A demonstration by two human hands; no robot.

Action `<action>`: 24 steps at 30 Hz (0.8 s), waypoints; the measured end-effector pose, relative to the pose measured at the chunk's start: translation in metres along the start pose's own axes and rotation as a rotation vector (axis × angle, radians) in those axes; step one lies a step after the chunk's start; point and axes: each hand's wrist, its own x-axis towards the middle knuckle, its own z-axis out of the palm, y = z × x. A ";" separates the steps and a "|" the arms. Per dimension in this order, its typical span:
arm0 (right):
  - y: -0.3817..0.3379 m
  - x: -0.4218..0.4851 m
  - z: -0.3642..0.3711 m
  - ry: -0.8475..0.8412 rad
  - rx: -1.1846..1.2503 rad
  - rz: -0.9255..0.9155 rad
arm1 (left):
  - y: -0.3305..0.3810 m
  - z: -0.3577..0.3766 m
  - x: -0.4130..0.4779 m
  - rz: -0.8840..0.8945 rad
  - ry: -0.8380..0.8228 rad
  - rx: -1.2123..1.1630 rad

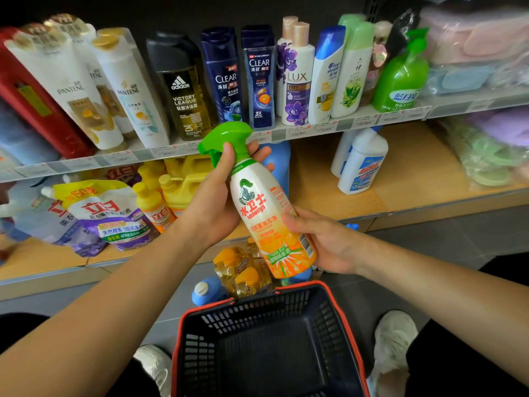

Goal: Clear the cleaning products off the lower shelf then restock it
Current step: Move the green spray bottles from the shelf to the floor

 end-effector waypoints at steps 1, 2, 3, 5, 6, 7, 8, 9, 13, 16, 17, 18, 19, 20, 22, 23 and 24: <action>0.000 0.001 -0.001 0.010 -0.022 0.000 | 0.000 -0.001 0.000 0.014 0.011 0.010; 0.001 0.002 -0.002 0.030 -0.047 -0.007 | 0.000 -0.001 0.001 0.032 0.027 0.023; 0.001 0.003 -0.003 0.057 -0.070 -0.017 | 0.000 -0.001 0.001 0.048 0.046 0.035; 0.004 0.005 -0.004 0.116 -0.111 -0.038 | -0.002 -0.001 0.003 0.080 0.077 0.054; 0.006 0.005 -0.005 0.138 -0.129 -0.050 | -0.002 -0.001 0.003 0.097 0.088 0.064; 0.007 0.005 -0.005 0.153 -0.148 -0.062 | -0.003 0.000 0.003 0.118 0.094 0.075; 0.007 0.006 -0.005 0.166 -0.165 -0.077 | -0.003 0.000 0.003 0.142 0.097 0.088; 0.008 0.006 -0.005 0.179 -0.183 -0.095 | -0.004 0.001 0.003 0.164 0.099 0.101; 0.008 0.007 -0.004 0.268 -0.310 -0.139 | -0.007 0.004 0.002 0.194 0.136 0.114; 0.009 0.008 -0.004 0.282 -0.395 -0.147 | -0.010 0.002 0.004 0.189 0.196 0.096; 0.008 0.008 -0.003 0.284 -0.428 -0.153 | -0.010 0.001 0.005 0.186 0.206 0.079; 0.008 0.007 -0.002 0.288 -0.475 -0.163 | -0.009 -0.001 0.005 0.177 0.214 0.052; 0.007 0.007 -0.001 0.298 -0.540 -0.178 | -0.008 -0.003 0.005 0.167 0.228 0.020; 0.006 0.005 0.001 0.317 -0.624 -0.197 | -0.007 -0.005 0.006 0.158 0.251 -0.007; 0.005 0.002 0.001 0.371 -0.789 -0.244 | -0.006 -0.008 0.008 0.140 0.315 -0.044; 0.004 0.001 0.001 0.392 -0.831 -0.268 | -0.006 -0.009 0.009 0.126 0.341 -0.047; 0.003 -0.001 0.001 0.404 -0.823 -0.282 | -0.007 -0.010 0.010 0.107 0.355 -0.041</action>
